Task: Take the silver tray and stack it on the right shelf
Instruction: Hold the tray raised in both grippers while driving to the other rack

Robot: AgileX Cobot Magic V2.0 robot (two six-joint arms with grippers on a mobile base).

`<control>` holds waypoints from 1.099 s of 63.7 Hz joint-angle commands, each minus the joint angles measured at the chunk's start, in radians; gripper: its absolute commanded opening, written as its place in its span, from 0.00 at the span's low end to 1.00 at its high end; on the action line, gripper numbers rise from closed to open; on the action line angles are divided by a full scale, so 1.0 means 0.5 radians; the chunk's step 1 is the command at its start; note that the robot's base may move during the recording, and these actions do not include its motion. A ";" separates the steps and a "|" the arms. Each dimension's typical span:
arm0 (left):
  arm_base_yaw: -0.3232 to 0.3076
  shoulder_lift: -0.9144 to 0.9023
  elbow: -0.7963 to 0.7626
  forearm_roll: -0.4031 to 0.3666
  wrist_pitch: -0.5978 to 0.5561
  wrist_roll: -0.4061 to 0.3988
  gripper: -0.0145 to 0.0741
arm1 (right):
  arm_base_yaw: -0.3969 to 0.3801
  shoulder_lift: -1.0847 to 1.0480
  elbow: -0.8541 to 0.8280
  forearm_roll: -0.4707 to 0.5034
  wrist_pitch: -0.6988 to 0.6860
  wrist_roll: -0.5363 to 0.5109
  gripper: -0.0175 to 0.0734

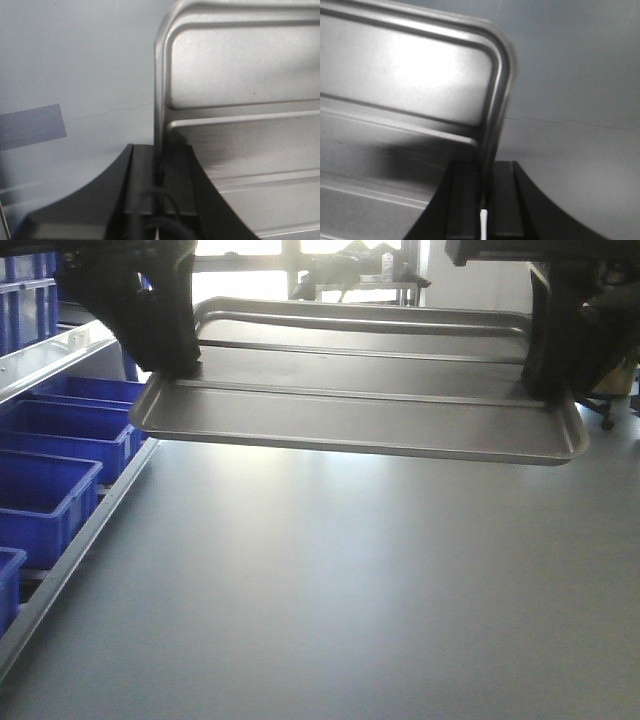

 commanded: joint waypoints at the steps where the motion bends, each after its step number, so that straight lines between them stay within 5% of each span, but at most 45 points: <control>1: -0.010 -0.086 -0.075 0.023 -0.061 0.014 0.06 | -0.002 -0.069 -0.070 -0.052 -0.070 -0.039 0.26; 70: -0.010 -0.086 -0.075 0.013 -0.061 0.014 0.06 | -0.002 -0.069 -0.070 -0.052 -0.070 -0.039 0.26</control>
